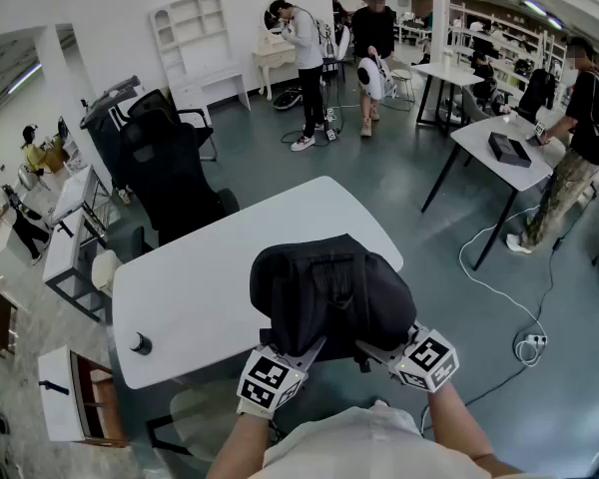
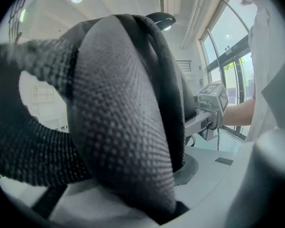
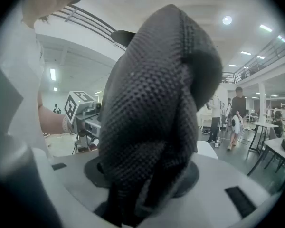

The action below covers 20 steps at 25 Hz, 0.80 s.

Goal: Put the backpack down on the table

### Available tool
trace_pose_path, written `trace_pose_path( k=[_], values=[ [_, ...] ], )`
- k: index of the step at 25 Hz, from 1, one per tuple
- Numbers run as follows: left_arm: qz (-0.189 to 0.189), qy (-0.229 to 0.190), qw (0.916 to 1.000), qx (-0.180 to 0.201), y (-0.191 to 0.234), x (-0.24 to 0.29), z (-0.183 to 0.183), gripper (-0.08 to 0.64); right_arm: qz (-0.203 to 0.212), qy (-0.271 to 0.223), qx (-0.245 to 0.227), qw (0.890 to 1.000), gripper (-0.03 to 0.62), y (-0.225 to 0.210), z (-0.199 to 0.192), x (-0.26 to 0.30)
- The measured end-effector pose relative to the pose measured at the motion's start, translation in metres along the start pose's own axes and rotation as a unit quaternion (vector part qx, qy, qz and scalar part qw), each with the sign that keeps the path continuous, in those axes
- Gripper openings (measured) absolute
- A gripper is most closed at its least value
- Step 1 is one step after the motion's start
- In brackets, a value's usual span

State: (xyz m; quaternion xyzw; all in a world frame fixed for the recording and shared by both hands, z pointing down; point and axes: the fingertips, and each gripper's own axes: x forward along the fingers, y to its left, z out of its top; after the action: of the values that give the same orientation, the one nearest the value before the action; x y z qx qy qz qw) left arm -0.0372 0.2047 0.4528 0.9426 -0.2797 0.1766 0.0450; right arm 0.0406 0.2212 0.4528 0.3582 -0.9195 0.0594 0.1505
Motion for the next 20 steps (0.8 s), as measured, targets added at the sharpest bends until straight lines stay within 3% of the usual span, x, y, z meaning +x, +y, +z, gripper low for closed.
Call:
trace_pose_path(
  k=[20],
  values=[
    [0.001, -0.003, 1.0000, -0.003, 0.0006, -0.0008, -0.0011, 0.140, 0.005, -0.005, 0.013, 1.000, 0.218, 0.0010, 0.0011, 0.0008]
  ],
)
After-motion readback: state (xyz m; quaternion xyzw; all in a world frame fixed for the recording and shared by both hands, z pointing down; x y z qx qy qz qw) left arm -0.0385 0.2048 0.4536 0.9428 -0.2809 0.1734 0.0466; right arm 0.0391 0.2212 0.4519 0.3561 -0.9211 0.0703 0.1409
